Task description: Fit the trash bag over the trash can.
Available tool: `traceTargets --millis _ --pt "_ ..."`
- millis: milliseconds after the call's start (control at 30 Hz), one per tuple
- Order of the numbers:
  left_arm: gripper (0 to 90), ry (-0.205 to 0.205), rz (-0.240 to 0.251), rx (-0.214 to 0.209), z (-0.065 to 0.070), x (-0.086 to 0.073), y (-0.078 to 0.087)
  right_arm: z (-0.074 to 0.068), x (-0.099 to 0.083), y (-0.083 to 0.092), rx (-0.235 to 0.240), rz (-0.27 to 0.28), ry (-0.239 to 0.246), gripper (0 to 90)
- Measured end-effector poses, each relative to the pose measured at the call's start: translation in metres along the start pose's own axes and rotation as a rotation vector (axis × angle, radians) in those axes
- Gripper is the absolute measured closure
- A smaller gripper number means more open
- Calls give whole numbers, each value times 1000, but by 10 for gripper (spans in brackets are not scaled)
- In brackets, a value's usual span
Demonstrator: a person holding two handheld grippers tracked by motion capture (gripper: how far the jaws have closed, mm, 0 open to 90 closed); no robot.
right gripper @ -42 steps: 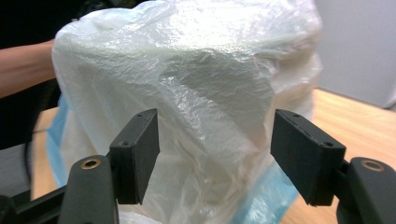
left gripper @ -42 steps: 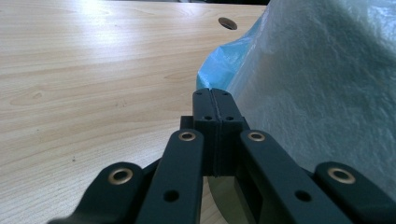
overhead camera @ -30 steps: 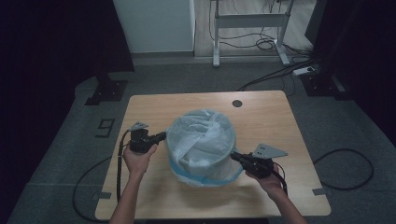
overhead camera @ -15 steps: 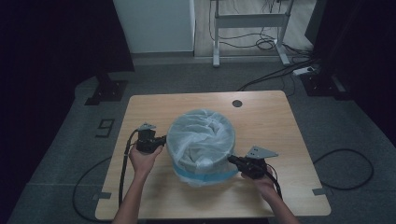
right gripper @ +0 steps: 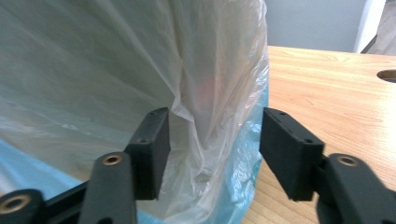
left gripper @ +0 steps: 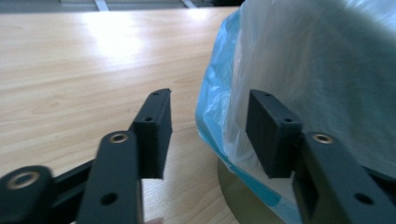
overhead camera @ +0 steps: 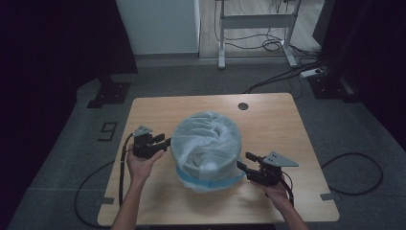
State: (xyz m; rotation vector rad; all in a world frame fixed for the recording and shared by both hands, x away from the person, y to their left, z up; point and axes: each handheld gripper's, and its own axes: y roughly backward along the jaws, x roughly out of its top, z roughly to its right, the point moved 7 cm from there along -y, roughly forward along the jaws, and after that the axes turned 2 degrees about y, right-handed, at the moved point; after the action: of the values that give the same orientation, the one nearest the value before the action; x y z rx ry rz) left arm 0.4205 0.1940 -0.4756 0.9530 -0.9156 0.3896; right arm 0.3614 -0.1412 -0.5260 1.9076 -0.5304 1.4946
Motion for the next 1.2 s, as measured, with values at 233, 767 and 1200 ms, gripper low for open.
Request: traceTargets --millis 233,767,1200 --pt "388 -44 79 -30 -1 6 27 -1 -1 19 7 23 -15 353" --pt "354 -323 95 -337 49 56 46 14 -10 41 22 19 -41 348" --pt "409 -520 -184 -445 100 81 0 19 -14 44 7 24 -70 378"
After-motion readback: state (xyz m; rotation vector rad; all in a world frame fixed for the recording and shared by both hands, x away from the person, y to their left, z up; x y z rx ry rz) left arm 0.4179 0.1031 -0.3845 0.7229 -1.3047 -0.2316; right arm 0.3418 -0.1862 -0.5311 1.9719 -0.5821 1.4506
